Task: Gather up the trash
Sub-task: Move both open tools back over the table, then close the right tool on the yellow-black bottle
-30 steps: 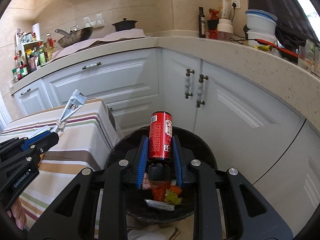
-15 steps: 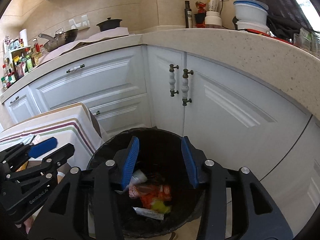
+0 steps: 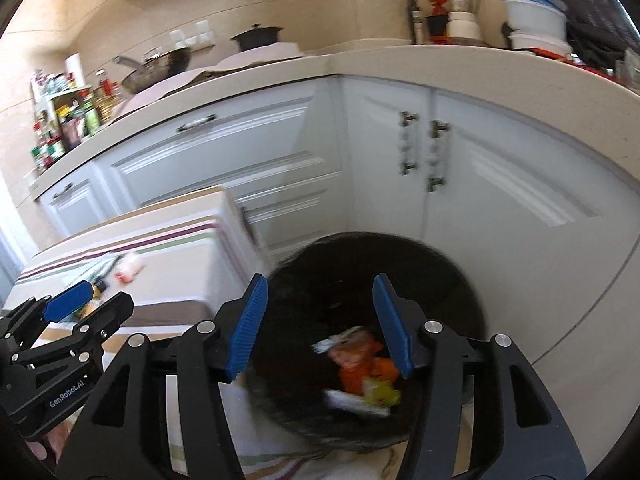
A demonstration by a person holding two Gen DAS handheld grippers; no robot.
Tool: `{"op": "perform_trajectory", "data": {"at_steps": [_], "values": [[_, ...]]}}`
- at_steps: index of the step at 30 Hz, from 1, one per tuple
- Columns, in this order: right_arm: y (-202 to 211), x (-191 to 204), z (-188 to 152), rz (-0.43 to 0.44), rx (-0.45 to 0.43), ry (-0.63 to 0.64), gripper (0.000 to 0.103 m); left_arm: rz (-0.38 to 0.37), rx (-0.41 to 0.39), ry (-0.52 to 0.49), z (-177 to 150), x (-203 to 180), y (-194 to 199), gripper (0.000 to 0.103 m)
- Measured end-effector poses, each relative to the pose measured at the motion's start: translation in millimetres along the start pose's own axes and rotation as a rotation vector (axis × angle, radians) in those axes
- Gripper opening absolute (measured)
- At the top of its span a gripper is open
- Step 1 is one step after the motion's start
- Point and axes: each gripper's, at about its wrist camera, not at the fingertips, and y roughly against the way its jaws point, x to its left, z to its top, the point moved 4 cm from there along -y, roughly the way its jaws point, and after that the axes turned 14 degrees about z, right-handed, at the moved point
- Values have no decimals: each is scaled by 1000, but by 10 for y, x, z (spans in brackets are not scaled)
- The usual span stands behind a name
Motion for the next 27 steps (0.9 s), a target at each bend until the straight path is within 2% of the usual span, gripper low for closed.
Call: {"op": "perform_trajectory", "data": {"at_steps": [9, 15, 21, 27], "values": [[-250, 907, -121, 130, 65, 91, 54, 164, 25, 82, -271, 932, 109, 67], [-430, 1437, -215, 197, 111, 153, 54, 234, 40, 128, -418, 1429, 129, 67], [-645, 1927, -346, 242, 172, 218, 54, 271, 63, 157, -541, 1798, 88, 68], [-885, 2154, -464, 237, 236, 236, 54, 289, 74, 186, -607, 2054, 52, 68]]}}
